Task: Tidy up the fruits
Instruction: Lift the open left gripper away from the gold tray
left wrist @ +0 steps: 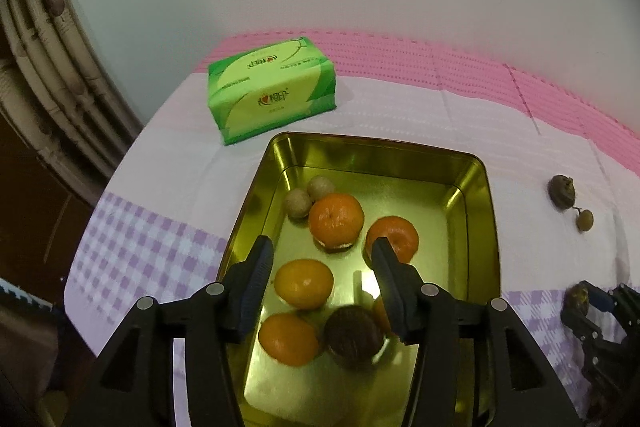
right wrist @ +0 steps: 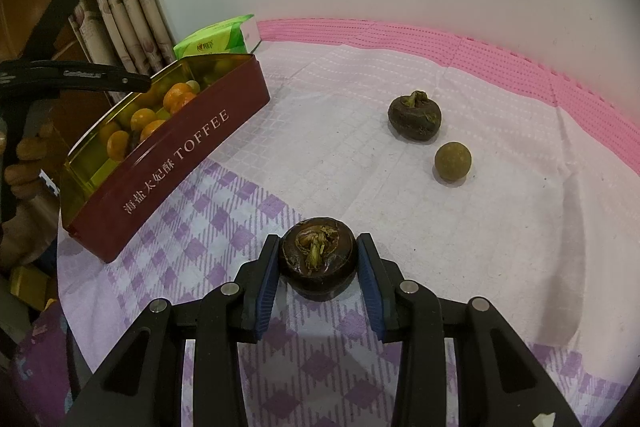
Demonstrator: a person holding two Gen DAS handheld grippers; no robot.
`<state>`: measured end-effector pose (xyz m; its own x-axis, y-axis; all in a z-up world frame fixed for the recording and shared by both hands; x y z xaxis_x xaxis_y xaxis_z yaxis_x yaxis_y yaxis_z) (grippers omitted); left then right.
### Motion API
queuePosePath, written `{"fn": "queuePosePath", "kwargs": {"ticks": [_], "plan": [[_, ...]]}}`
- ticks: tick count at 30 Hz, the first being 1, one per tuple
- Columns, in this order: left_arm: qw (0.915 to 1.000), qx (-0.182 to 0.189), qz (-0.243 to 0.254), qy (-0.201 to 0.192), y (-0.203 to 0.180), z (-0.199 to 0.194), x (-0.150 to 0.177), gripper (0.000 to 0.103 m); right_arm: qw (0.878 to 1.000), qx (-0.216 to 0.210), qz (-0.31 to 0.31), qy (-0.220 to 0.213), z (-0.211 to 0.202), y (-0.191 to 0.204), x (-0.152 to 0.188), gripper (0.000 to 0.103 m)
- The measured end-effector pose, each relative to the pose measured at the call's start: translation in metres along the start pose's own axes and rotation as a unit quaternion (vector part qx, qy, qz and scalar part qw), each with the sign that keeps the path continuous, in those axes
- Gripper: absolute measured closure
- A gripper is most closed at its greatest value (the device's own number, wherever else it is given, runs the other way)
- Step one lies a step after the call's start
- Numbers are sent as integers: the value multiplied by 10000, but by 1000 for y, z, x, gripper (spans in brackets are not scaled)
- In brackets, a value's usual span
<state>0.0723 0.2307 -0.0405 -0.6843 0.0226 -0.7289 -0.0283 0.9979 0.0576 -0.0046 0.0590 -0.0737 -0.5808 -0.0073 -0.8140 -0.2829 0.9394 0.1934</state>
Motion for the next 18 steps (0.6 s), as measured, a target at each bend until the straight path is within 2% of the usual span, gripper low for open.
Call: {"fn": "queuePosePath", "kwargs": {"ticks": [8,18], "plan": [[9998,-172,-103,-64,3,-30,10,50,10000,55,-70,13,0,-1,0,68],[9985,-333,-426,61,10,-72,30,50,9997,137,-187,37,2,0,0,67]]}}
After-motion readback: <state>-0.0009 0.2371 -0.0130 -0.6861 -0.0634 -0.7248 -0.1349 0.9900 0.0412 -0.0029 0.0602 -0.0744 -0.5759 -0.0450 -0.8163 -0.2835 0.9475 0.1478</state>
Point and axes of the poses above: each gripper's, at about its wrist camera, not at the fingertips, and z roughly the way its jaws point, y to its left, x to its underside, the point moved 8 cm from there along z, roughly the way its jaws point, and after that the axes turned 13 degrees about -y, right-handed, at the moved point
